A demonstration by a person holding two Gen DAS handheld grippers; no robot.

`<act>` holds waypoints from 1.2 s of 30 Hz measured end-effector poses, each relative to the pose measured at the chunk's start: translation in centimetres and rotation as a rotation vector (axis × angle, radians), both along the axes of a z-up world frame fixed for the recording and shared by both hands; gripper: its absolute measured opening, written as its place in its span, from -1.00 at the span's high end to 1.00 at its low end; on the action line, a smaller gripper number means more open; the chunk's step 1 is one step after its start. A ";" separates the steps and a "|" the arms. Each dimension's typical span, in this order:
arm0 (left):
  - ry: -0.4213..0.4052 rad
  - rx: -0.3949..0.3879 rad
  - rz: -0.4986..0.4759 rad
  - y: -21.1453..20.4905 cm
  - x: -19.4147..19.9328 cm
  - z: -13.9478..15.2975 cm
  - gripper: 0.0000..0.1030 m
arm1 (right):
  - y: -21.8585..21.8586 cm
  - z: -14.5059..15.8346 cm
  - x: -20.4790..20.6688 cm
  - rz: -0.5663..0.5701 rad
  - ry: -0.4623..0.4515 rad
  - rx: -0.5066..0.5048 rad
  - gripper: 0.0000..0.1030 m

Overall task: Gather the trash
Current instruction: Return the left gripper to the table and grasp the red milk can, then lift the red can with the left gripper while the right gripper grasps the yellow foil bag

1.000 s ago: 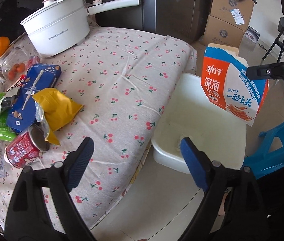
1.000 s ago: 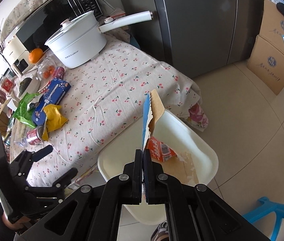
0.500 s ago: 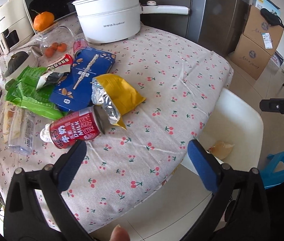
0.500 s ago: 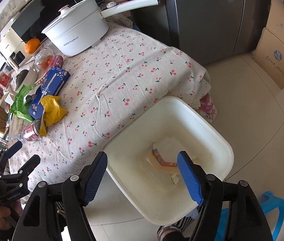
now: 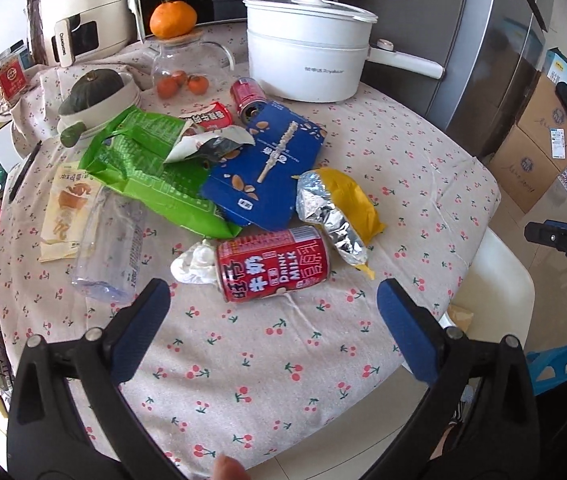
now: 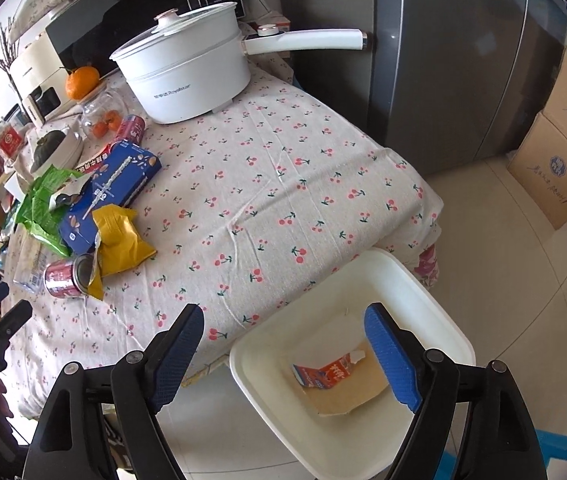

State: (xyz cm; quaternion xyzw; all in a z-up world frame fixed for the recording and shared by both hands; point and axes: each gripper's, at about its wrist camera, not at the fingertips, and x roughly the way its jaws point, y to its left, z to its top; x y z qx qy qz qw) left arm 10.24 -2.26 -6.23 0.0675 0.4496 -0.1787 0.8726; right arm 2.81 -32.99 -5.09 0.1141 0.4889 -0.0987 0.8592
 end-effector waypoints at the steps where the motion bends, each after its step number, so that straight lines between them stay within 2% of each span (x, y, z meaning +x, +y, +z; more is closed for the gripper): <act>1: 0.008 0.019 -0.003 0.3 0.5 -0.3 -0.99 | 0.4 0.0 0.5 0.006 0.004 0.006 -0.65; 6: 0.013 0.189 -0.137 -0.5 1.8 -2.1 -0.99 | 2.5 -0.3 2.5 0.024 0.022 0.056 -0.66; 11: -0.011 0.249 -0.314 -2.8 2.3 -3.3 -0.99 | 4.1 -0.9 3.9 0.043 0.045 0.067 -0.67; 13: 0.006 0.256 -0.389 -3.9 2.8 -3.6 -0.99 | 4.3 -1.2 4.2 0.048 0.053 0.055 -0.67; 16: 0.028 0.328 -0.488 -5.7 3.3 -4.5 -0.99 | 4.4 -1.4 4.5 0.050 0.065 0.028 -0.67; 18: 0.045 0.383 -0.527 -6.7 3.7 -5.3 -0.99 | 4.3 -1.5 4.7 0.047 0.066 0.013 -0.67; 20: 0.070 0.404 -0.541 -7.2 4.0 -5.8 -0.93 | 4.0 -1.5 5.1 0.037 0.065 0.010 -0.67; 25: 0.097 0.375 -0.500 -6.9 3.7 -5.5 -0.84 | 3.7 -1.5 6.5 0.013 0.061 0.044 -0.67; 28: 0.123 0.347 -0.429 -5.8 3.2 -4.9 -0.61 | 4.3 -1.8 7.6 0.014 0.067 0.060 -0.67; 29: 0.145 0.330 -0.405 -5.5 3.1 -4.8 -0.42 | 4.6 -1.9 7.9 0.019 0.071 0.065 -0.67; 30: 0.177 0.304 -0.383 -5.0 3.1 -4.8 -0.12 | 4.9 -2.0 8.3 0.026 0.074 0.071 -0.67; 31: 0.220 0.271 -0.358 -4.5 3.2 -5.0 -0.03 | 5.3 -2.1 8.6 0.034 0.077 0.076 -0.67; 32: 0.251 0.232 -0.329 -3.9 3.2 -5.0 -0.02 | 5.7 -2.2 8.9 0.043 0.078 0.080 -0.67; 36: 0.283 0.103 -0.227 -2.1 2.3 -4.6 -0.02 | 7.0 -2.6 10.0 0.059 0.076 0.093 -0.67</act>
